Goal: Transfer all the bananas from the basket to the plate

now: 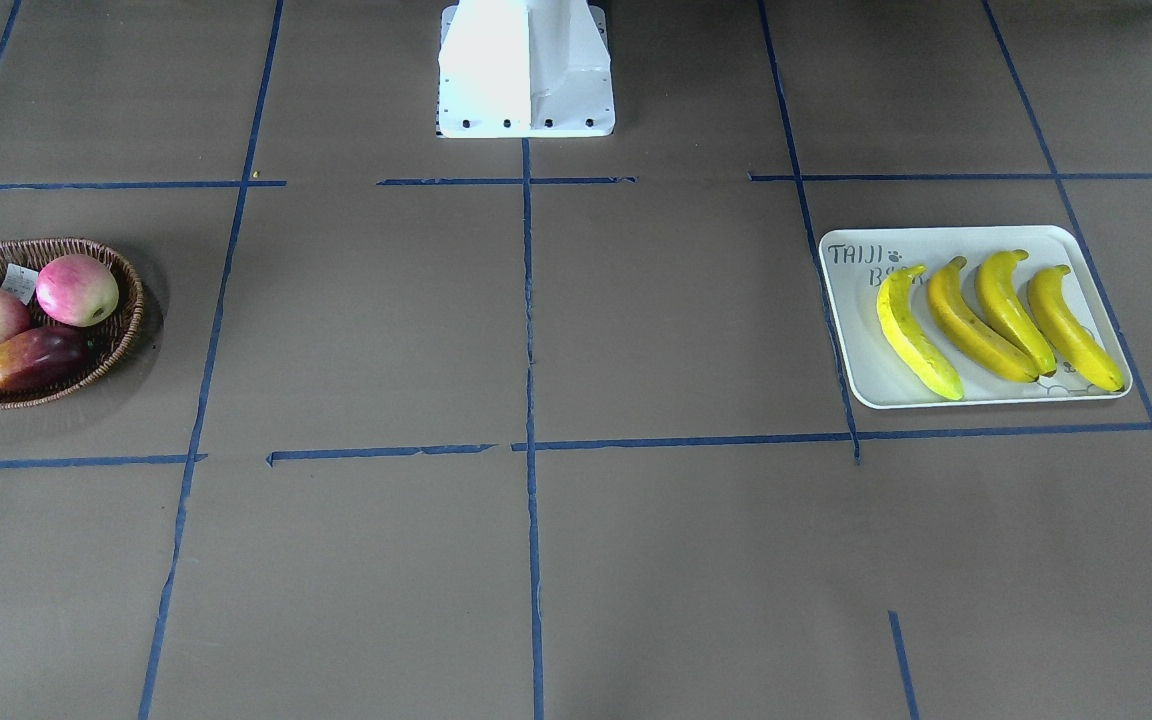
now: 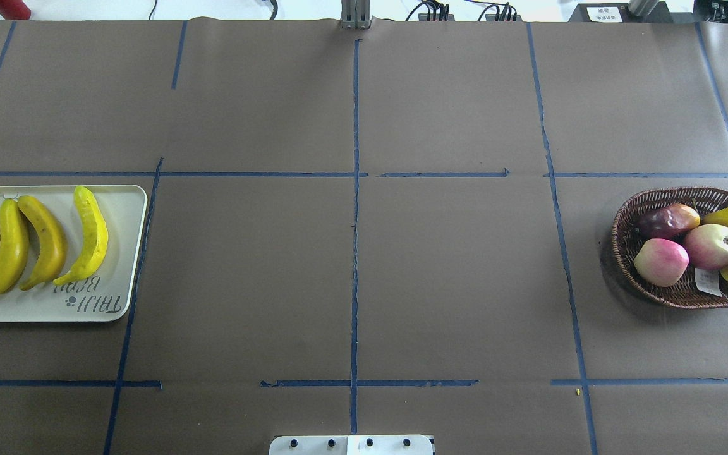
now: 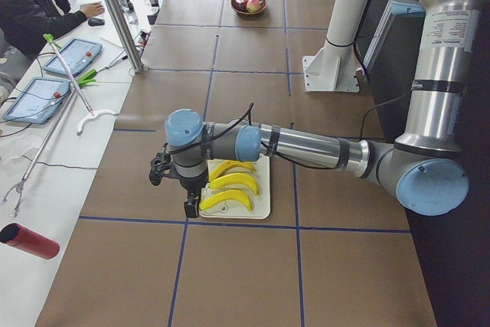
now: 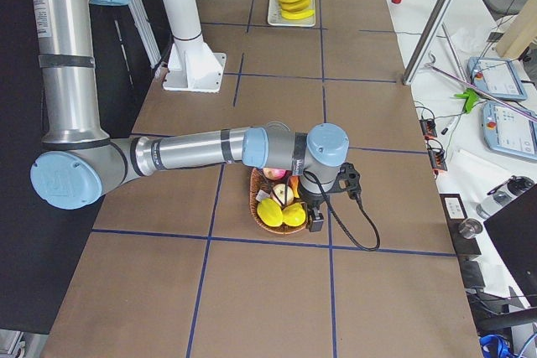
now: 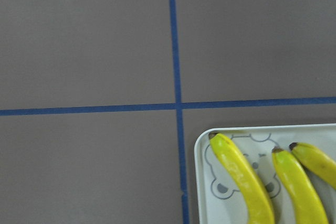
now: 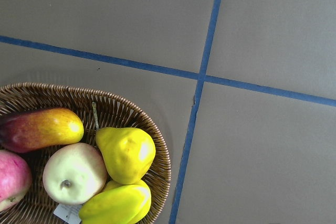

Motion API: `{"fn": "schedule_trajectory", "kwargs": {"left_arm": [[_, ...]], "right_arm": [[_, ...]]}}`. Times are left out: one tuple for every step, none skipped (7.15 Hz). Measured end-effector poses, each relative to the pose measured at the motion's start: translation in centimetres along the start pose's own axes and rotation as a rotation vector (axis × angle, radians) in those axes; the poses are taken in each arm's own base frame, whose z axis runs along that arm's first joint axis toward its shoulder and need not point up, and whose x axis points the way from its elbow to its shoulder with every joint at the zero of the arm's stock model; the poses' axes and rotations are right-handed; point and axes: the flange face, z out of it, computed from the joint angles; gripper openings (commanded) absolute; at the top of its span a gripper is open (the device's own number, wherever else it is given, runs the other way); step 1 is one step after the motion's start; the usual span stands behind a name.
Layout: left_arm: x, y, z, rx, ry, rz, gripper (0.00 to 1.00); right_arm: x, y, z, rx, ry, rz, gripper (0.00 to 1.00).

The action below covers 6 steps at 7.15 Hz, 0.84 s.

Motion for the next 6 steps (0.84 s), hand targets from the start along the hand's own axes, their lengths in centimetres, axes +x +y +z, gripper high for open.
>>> {"fn": "schedule_trajectory", "kwargs": {"left_arm": [[-1.3,1.5,0.7,-0.012,0.045,-0.024,1.00],[-2.1,3.2,1.7,-0.025,0.098,-0.048,1.00],[-2.3,4.1,2.3,-0.031,0.138,-0.070,1.00],[-2.2,4.5,2.4,-0.031,0.157,-0.085,1.00],[-2.0,4.6,2.2,-0.026,0.161,-0.089,1.00],[-1.9,4.5,2.1,-0.022,0.158,-0.085,1.00]], "right_arm": [[0.2,0.3,0.4,-0.001,-0.029,0.011,1.00],[0.2,0.6,0.6,0.002,-0.055,0.018,1.00],[0.2,0.8,0.7,0.004,-0.067,0.022,1.00],[0.3,1.0,0.9,0.001,-0.073,0.028,1.00],[0.5,1.3,1.1,-0.003,-0.075,0.037,1.00],[0.7,1.5,1.3,-0.001,-0.071,0.046,1.00]]}}
